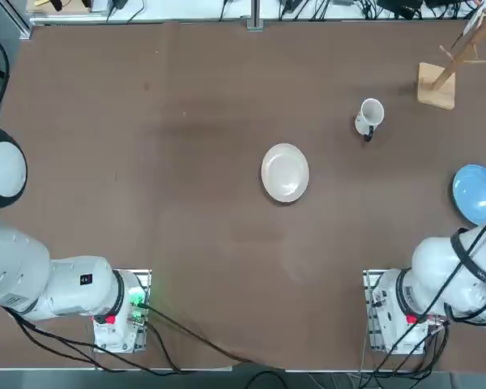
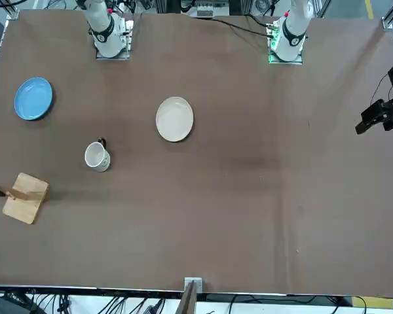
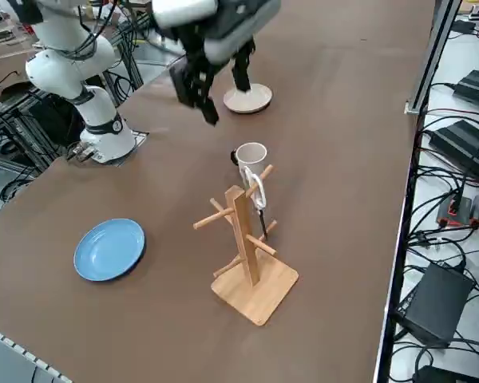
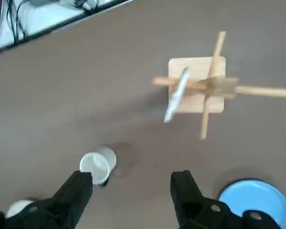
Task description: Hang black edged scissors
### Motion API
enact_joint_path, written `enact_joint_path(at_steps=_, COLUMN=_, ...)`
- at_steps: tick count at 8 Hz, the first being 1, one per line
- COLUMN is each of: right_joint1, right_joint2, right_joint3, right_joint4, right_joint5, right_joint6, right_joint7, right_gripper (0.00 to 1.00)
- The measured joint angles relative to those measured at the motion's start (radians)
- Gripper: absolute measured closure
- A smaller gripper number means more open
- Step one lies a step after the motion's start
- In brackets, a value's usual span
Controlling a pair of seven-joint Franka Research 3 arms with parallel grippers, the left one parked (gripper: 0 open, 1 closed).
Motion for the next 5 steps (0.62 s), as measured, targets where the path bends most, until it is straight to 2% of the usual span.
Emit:
enact_joint_path(at_steps=2, right_joint1=0.058, right_joint2=-0.057, right_joint3=0.001, right_joint4=-0.001, right_joint5=-0.019, right_joint6=-0.060, right_joint7=0.002, right_gripper=0.00)
enact_joint_path(at_steps=5, right_joint1=0.130, right_joint2=-0.096, right_joint3=0.004, right_joint4=-0.024, right_joint5=-0.046, right_joint6=-0.111, right_joint7=0.001, right_gripper=0.00)
